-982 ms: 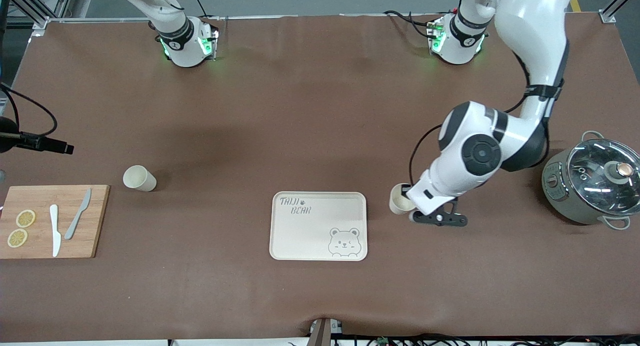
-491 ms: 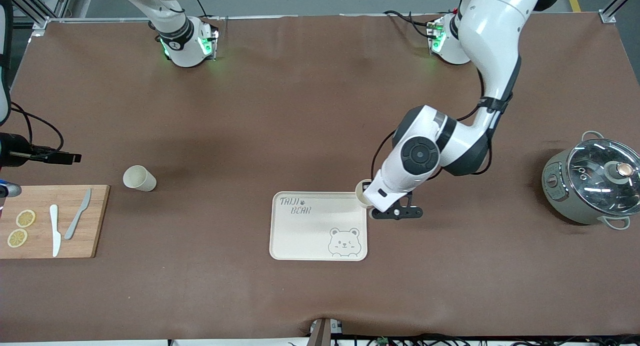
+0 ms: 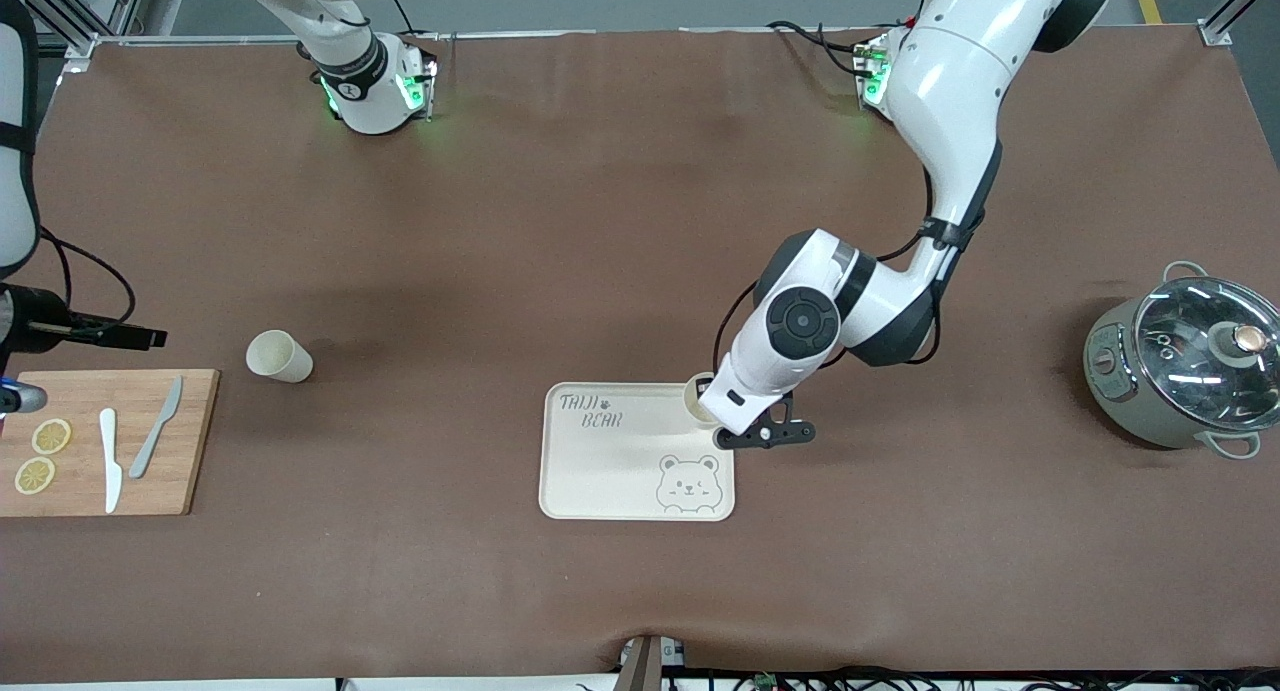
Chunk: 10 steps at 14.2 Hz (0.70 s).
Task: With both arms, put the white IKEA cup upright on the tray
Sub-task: 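Carry the cup with the left gripper onto the bear tray, then release the cup upright on the tray while the right gripper reaches the other cup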
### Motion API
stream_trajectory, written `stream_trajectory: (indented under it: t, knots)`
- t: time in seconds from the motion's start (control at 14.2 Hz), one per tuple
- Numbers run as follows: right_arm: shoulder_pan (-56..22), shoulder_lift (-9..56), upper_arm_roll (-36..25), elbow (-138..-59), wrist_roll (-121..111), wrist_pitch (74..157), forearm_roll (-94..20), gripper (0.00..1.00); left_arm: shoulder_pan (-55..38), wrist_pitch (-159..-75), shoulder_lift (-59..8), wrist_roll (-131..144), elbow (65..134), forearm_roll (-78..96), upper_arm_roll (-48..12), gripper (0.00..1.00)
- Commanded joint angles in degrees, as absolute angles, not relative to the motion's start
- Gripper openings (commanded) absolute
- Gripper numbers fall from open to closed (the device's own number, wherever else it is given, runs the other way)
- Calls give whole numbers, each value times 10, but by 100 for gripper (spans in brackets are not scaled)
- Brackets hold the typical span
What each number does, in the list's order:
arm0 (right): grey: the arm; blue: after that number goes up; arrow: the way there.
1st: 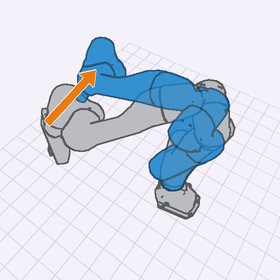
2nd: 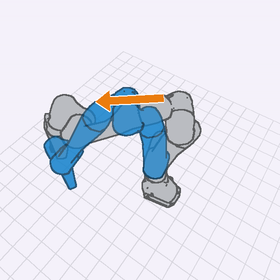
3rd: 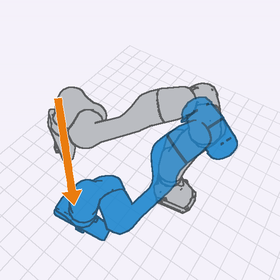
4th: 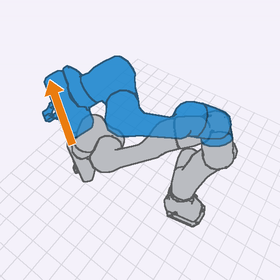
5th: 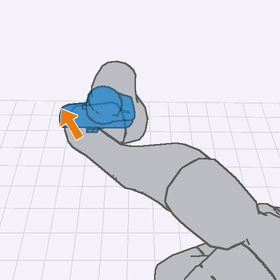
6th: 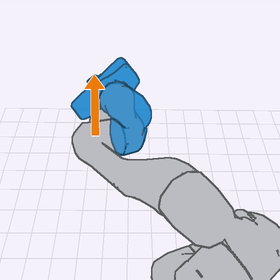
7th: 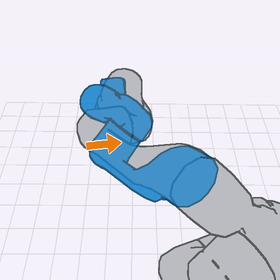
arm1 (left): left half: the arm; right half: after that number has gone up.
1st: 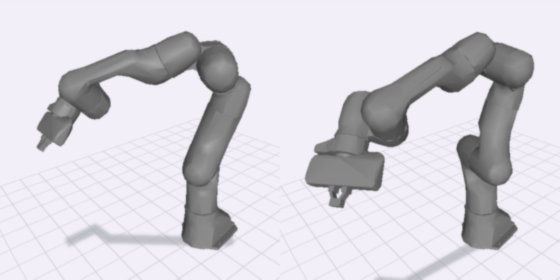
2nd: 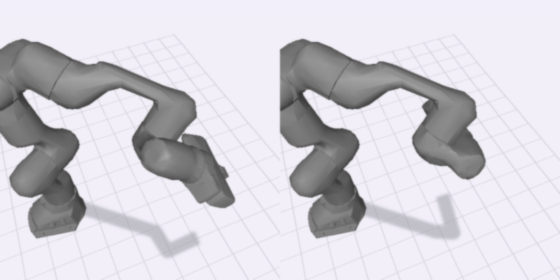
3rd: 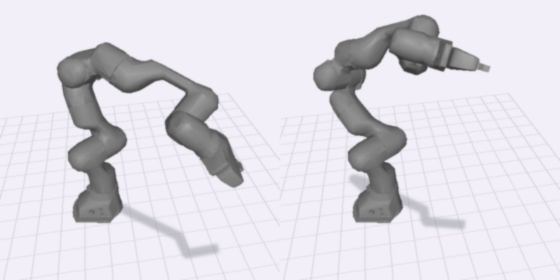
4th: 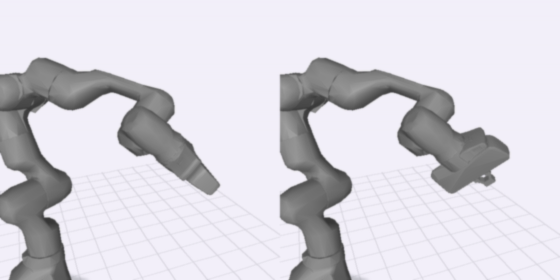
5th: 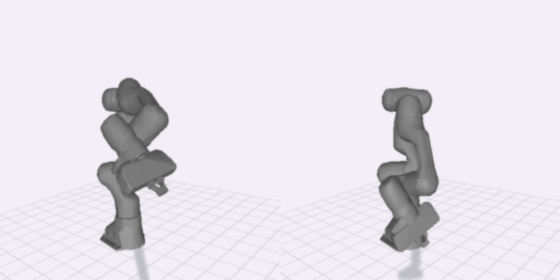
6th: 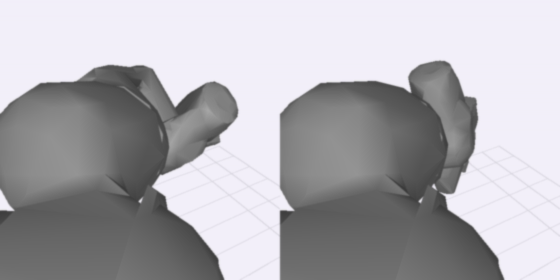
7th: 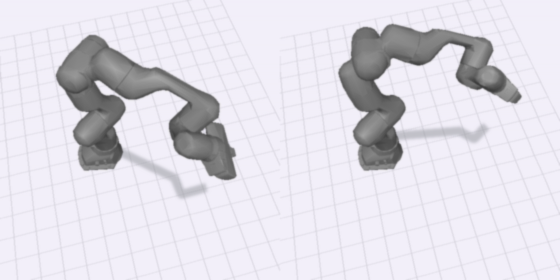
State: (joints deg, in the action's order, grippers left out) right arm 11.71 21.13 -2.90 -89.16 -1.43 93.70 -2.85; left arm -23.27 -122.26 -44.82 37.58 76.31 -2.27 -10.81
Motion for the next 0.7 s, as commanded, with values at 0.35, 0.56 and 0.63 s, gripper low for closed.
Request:
stream_trajectory:
  t: [0.35, 0.56, 0.63]
  knots:
    - [125, 259, -25, -981, -18, 1064, -40, 100, -239, -1253, -483, 409, 740, -25, -99, 40]
    - [130, 247, -23, -1068, -18, 1151, -40, 100, -236, -1253, -475, 408, 739, -29, -98, 100]
    - [127, 241, -23, -1078, -18, 1153, -47, 100, -233, -1252, -462, 408, 739, -30, -98, 100]
